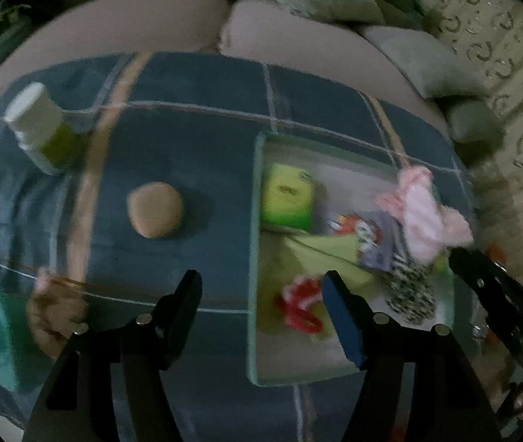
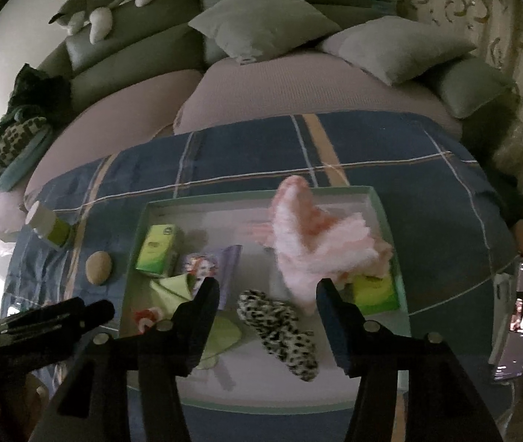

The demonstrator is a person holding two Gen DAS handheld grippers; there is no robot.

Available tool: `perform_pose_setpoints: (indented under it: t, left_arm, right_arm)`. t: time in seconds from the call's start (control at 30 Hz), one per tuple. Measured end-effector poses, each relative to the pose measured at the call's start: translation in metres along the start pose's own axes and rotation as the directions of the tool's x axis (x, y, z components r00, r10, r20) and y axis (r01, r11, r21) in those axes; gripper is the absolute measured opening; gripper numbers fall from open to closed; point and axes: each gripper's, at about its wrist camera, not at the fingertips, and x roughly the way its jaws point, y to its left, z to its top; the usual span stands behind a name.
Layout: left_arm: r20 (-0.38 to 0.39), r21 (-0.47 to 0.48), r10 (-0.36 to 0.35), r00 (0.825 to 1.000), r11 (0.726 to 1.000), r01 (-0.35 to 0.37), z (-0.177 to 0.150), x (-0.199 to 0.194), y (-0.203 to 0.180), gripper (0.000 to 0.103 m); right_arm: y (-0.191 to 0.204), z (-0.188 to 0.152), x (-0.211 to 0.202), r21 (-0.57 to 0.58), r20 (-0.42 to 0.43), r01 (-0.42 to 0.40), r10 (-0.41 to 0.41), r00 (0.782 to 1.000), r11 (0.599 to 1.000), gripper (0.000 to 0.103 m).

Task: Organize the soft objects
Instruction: 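Withdraw both tools from the tray toward the remaining pile, then grasp the beige round ball with the right tool while the left tool approaches the pink cloth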

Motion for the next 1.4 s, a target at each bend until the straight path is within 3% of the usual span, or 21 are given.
perform_pose_setpoints:
  t: [0.07,0.2,0.4,0.6,0.83,1.4]
  left_arm:
    - [0.030,-0.015,0.041,0.999,0.999,-0.041,0.002,-0.004,0.008,0.082]
    - [0.042,-0.038,0.088,0.995,0.995,-0.087,0.007,-0.005,0.018,0.083]
    - [0.053,-0.057,0.121,0.991,0.991,-0.118,0.009,-0.010,0.033,0.083]
    - [0.076,-0.083,0.124,0.989,0.990,-0.117,0.012,-0.023,0.048,0.083]
    - [0.099,-0.128,0.144,0.985,0.983,-0.131,0.014,-0.043,0.073,0.083]
    - [0.107,-0.282,0.166,0.980,0.950,-0.130,0.009,-0.065,0.135,0.083]
  right_arm:
    - [0.007,0.000,0.002,-0.017,-0.005,-0.007,0.007,1.000,1.000,0.066]
    - [0.017,-0.001,0.004,-0.033,-0.008,-0.021,0.021,1.000,0.999,0.072]
    - [0.028,-0.001,0.005,-0.046,-0.007,-0.039,0.038,0.999,0.998,0.073]
    - [0.045,-0.001,0.007,-0.063,-0.009,-0.052,0.051,0.999,0.997,0.073]
    - [0.083,-0.005,0.012,-0.115,-0.015,-0.128,0.127,0.992,0.985,0.073]
    - [0.146,-0.018,0.045,-0.188,-0.114,-0.230,0.212,0.971,0.955,0.073]
